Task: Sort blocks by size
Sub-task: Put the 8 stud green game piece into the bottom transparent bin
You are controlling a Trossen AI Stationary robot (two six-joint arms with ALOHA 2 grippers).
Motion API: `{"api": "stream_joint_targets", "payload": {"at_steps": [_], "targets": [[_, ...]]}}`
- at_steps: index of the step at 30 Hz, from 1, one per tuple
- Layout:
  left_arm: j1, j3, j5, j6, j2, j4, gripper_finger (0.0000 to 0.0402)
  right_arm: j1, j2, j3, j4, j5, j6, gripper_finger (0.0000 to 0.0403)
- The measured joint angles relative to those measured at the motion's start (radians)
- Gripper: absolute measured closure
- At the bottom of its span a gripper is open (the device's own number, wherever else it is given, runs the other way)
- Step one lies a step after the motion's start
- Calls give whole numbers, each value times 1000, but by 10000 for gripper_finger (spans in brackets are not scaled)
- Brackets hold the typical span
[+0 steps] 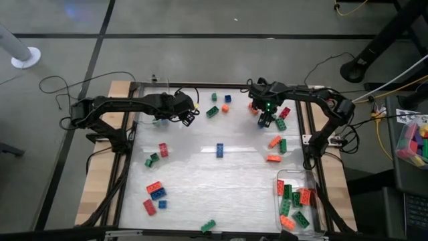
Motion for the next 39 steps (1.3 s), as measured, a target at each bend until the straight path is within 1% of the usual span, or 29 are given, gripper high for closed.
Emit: {"api": "stream_joint_targets", "payload": {"at_steps": [2, 4, 9, 12, 14, 26, 34, 36, 39], "targets": [[0, 0, 0, 0, 0, 0, 197, 0, 7, -13, 9, 4, 0, 190], [0, 0, 0, 0, 0, 0, 197, 2, 12, -14, 19, 30, 0, 190], [0, 0, 0, 0, 0, 0, 197, 2, 23, -14, 63, 42, 0, 190], [-7, 0, 0, -4, 0, -1, 197, 2, 30, -14, 65, 61, 2, 197], [-16, 0, 0, -5, 0, -1, 197, 2, 34, -14, 66, 78, 2, 209], [-106, 0, 0, -8, 0, -1, 197, 2, 34, -14, 72, 78, 8, 319], [-154, 0, 0, -8, 0, 0, 197, 2, 32, -12, 71, 80, 28, 372], [-166, 0, 0, -15, 0, 0, 197, 2, 32, -7, 56, 63, 29, 383], [-184, 0, 0, -33, 0, 1, 197, 3, 36, 10, 27, 7, 51, 398]]}}
